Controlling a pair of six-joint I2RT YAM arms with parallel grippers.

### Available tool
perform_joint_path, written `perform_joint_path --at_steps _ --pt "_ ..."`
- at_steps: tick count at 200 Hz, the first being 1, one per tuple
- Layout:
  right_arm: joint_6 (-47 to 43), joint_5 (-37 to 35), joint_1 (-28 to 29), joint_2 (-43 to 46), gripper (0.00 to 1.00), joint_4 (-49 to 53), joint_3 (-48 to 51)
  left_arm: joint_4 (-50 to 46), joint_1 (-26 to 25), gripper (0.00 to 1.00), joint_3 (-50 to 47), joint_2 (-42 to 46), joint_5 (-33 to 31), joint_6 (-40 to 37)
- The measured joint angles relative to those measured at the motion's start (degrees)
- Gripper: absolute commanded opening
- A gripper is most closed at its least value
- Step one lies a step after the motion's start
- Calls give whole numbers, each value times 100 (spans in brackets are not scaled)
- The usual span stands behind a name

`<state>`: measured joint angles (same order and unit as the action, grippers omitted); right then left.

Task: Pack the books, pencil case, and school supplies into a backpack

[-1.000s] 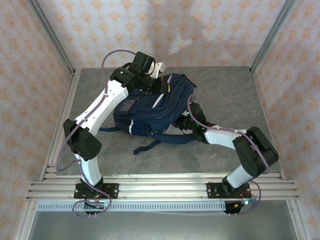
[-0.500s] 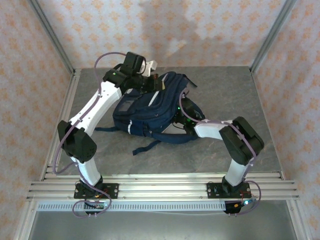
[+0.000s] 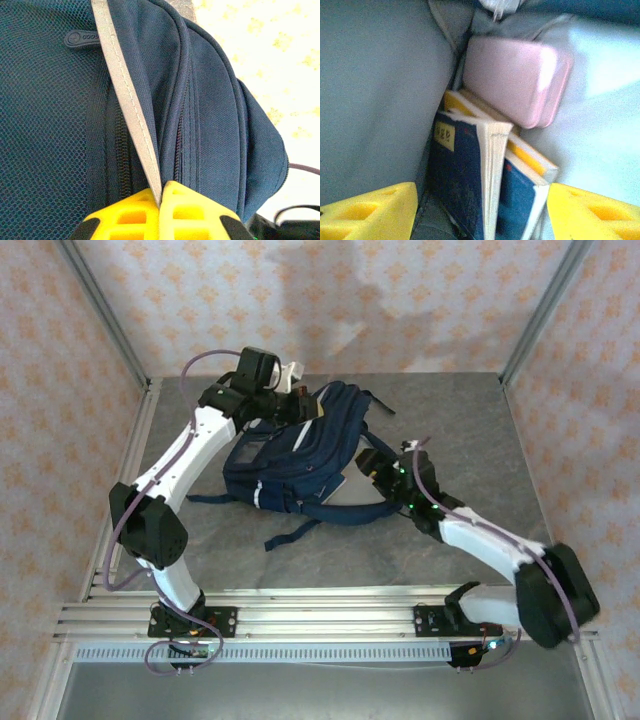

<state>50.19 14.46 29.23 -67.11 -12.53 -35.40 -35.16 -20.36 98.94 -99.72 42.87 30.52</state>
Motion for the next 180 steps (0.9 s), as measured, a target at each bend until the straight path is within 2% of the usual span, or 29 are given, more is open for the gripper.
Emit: perform_joint_path --at_steps 17,43,57,69,100,136,156,180 --pt "-229 -796 -4 782 56 918 -33 142 -96 0 -114 -2 -31 101" --pt "-472 -1860 -4 1766 37 1974 -26 275 -396 0 -136 -170 -201 168" --pt "-579 -2247 -4 2116 24 2356 -22 289 -577 0 -44 -415 -315 247" --pt "-785 -2420 -4 2302 18 2599 -22 302 -710 0 87 -699 -380 295" --pt "-1329 -2065 59 2177 17 2667 -26 341 -968 0 501 -1482 -457 616" --pt "-2028 -1252 667 1279 16 2658 -225 354 -1058 0 1123 -2286 -588 1060" --pt "-2214 -988 822 728 9 2697 -487 400 -1097 0 1290 -2522 -789 1296" --pt "-2243 -977 809 289 9 2721 -570 636 -1147 0 1126 -2505 -1165 1637"
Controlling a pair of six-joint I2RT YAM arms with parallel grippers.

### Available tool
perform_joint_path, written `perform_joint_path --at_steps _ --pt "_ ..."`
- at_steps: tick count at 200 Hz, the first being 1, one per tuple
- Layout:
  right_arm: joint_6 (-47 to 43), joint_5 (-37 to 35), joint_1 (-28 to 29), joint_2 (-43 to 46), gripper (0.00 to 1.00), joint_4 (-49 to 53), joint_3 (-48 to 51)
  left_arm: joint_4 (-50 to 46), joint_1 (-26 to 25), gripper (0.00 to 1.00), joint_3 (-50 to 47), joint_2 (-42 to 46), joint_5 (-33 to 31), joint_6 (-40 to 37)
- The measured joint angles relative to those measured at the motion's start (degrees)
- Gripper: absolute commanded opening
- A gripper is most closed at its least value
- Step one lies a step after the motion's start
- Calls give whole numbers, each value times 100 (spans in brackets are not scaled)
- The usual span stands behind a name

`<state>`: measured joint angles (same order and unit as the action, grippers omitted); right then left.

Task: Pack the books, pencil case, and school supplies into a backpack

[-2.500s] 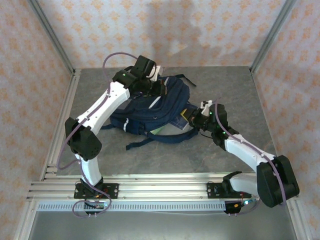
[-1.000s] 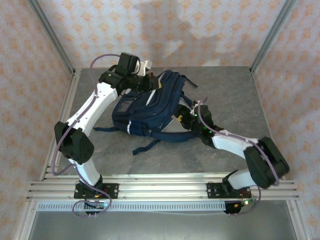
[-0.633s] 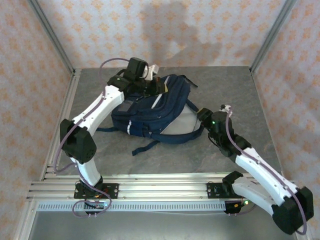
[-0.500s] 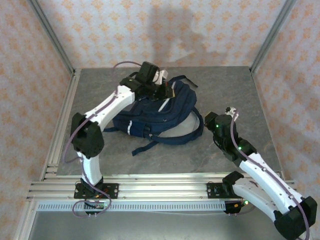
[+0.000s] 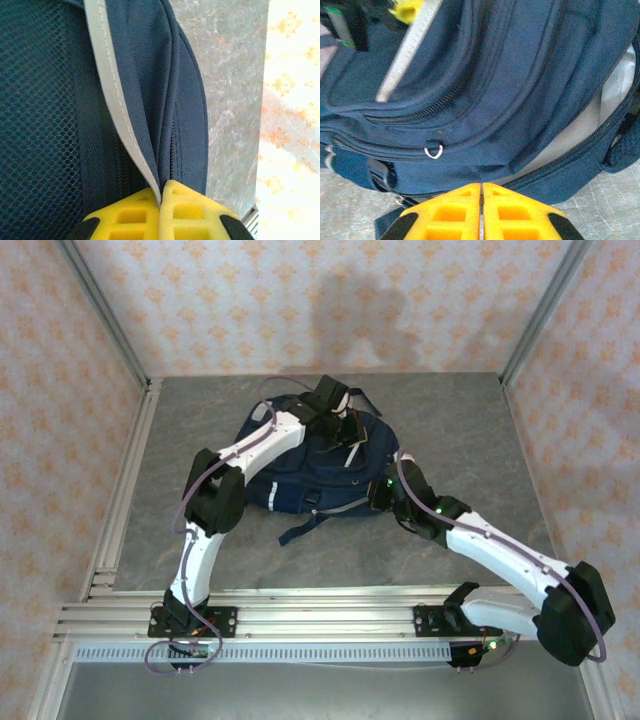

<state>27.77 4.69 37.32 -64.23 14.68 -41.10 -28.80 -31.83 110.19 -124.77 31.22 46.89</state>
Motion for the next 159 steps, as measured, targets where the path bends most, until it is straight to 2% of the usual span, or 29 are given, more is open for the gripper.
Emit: perform_joint_path --at_steps 17,31,58,81,115,159 --pt "-85 15 -46 -385 7 166 -122 431 -15 0 -431 155 -302 328" --pt "-192 35 -144 -719 10 225 -306 820 0 0 -750 240 -503 656" --pt "-529 457 -247 -1062 30 15 -496 1342 129 0 -949 216 -748 1292" --pt "-852 929 -109 -1425 47 -387 -540 1705 306 0 -857 90 -929 1755" --pt "-1497 1139 111 -1810 48 -1309 -146 2105 472 0 -568 -319 -1241 2343" --pt "-2192 1143 142 -2184 48 -3141 870 2306 527 0 -393 -601 -1237 2688"
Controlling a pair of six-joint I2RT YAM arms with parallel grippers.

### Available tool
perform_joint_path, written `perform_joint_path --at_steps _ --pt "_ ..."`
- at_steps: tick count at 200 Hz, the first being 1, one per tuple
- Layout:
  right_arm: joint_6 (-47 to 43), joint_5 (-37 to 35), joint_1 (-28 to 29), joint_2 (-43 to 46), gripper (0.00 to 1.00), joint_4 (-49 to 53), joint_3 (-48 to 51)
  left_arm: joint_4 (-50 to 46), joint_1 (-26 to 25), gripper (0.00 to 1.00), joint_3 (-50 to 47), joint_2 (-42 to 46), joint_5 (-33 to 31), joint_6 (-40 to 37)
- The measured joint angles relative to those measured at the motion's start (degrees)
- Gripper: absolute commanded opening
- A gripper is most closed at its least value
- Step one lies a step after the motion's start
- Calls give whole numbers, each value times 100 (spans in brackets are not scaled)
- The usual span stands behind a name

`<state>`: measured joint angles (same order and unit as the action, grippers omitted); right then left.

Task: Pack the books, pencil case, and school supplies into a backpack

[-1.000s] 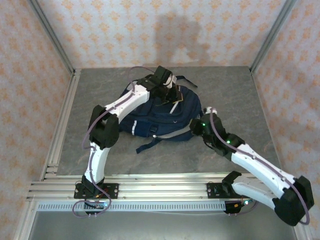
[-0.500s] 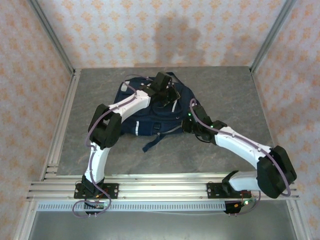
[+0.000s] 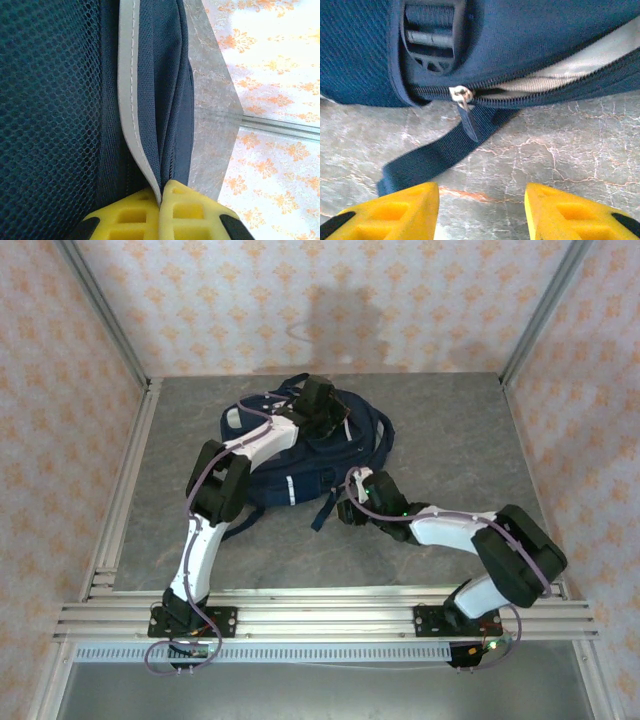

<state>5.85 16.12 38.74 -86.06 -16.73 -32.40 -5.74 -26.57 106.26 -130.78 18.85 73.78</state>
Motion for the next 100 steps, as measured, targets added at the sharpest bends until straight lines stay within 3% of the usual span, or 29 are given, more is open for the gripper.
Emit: perform_joint_path --at_steps 45,73,100 --pt "-280 87 2 -1054 46 -2057 273 129 59 0 -26 0 173 146" --pt "-295 149 2 -1517 42 -2837 271 240 83 0 -90 0 262 190" --pt "-284 153 2 -1705 24 -3154 247 310 114 0 -125 0 345 249"
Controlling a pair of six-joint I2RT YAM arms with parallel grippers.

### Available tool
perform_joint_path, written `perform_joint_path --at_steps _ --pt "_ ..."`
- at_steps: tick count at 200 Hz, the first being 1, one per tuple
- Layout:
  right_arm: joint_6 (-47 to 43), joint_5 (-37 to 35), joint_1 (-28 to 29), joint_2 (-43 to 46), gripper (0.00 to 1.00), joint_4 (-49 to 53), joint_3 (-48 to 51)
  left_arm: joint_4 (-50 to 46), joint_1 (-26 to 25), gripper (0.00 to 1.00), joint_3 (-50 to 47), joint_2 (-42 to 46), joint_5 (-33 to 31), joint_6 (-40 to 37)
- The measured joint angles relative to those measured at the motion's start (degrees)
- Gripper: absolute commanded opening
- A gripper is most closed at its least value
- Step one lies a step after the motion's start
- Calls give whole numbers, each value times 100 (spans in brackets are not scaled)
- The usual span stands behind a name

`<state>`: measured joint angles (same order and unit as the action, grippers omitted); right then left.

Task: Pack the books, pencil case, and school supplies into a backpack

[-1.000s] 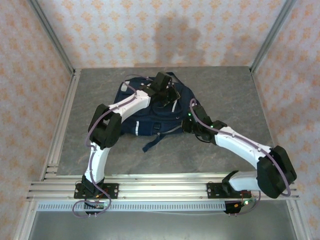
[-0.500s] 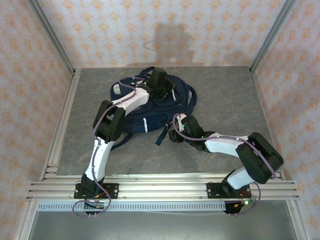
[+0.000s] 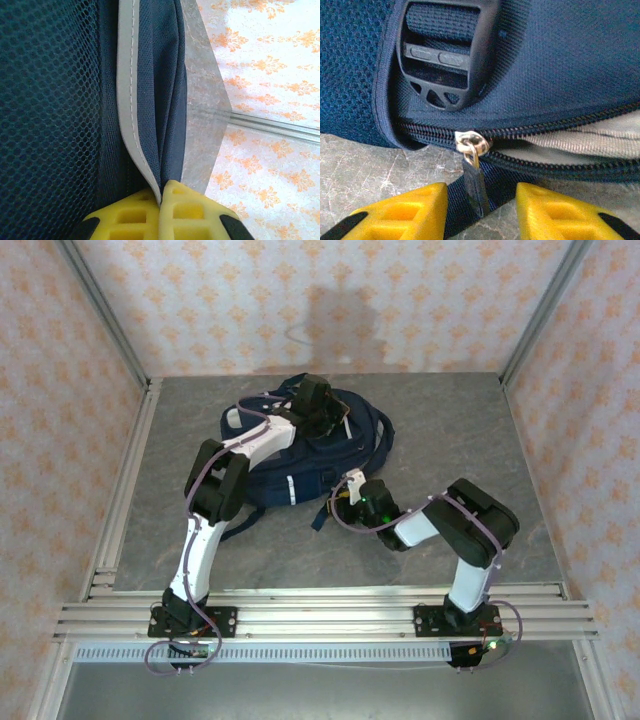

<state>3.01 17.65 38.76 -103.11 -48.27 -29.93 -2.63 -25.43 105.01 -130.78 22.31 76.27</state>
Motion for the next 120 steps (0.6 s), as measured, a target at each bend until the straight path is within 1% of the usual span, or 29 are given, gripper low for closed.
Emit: perform_joint_path --at_steps 16,31,69,92,120 --pt "-39 13 -2 -26 11 -92 -9 33 9 0 -11 0 42 2" --pt "-92 50 -7 -28 0 -118 -11 33 22 0 -11 0 85 -15" --pt "-166 81 -31 -28 0 -20 -55 24 46 0 -11 0 155 -157" --pt "-232 -28 -44 -11 0 127 -57 -74 48 0 -11 0 170 -372" --pt "-321 -111 -55 177 0 431 -63 -164 59 27 -17 24 229 -627"
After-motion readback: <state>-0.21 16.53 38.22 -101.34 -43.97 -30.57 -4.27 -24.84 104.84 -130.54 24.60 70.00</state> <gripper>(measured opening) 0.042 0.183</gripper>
